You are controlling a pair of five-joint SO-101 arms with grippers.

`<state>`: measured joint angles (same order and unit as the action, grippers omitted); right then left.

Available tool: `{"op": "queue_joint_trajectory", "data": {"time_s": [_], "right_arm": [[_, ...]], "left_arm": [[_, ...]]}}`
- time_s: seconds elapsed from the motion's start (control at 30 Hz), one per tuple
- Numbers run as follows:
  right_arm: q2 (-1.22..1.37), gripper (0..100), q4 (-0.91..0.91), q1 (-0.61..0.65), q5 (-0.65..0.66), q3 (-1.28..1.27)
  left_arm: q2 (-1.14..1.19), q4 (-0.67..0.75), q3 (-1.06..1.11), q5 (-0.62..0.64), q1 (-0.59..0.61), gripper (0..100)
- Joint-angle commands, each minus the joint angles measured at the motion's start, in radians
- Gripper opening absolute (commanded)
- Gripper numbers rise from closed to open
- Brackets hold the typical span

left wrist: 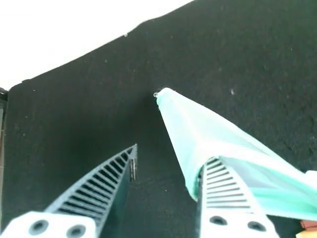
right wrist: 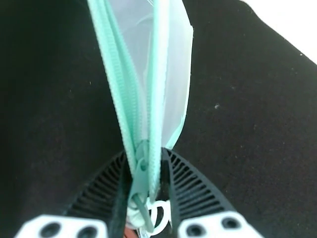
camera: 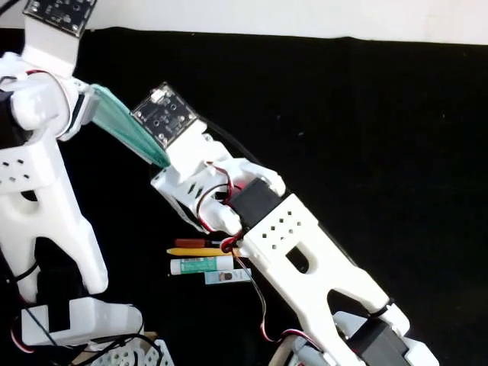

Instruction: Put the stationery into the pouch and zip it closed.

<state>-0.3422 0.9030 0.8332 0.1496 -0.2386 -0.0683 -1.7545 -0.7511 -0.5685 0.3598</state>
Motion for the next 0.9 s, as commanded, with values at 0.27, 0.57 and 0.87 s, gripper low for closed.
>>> {"op": "queue_joint_trajectory", "data": {"time_s": [0.27, 0.57, 0.87], "right_arm": [[-0.007, 0.5, 0.054, -0.018, 0.048, 0.016], [-0.004, 0.5, 0.056, -0.024, 0.048, 0.016], [-0.007, 0.5, 0.054, -0.025, 0.043, 0.016]], "left_arm": [[-0.012, 0.086, 0.156, -0.069, -0.008, 18], [-0.013, 0.089, 0.288, -0.158, -0.114, 1], [-0.025, 0.086, 0.277, -0.087, -0.114, 1]]}}
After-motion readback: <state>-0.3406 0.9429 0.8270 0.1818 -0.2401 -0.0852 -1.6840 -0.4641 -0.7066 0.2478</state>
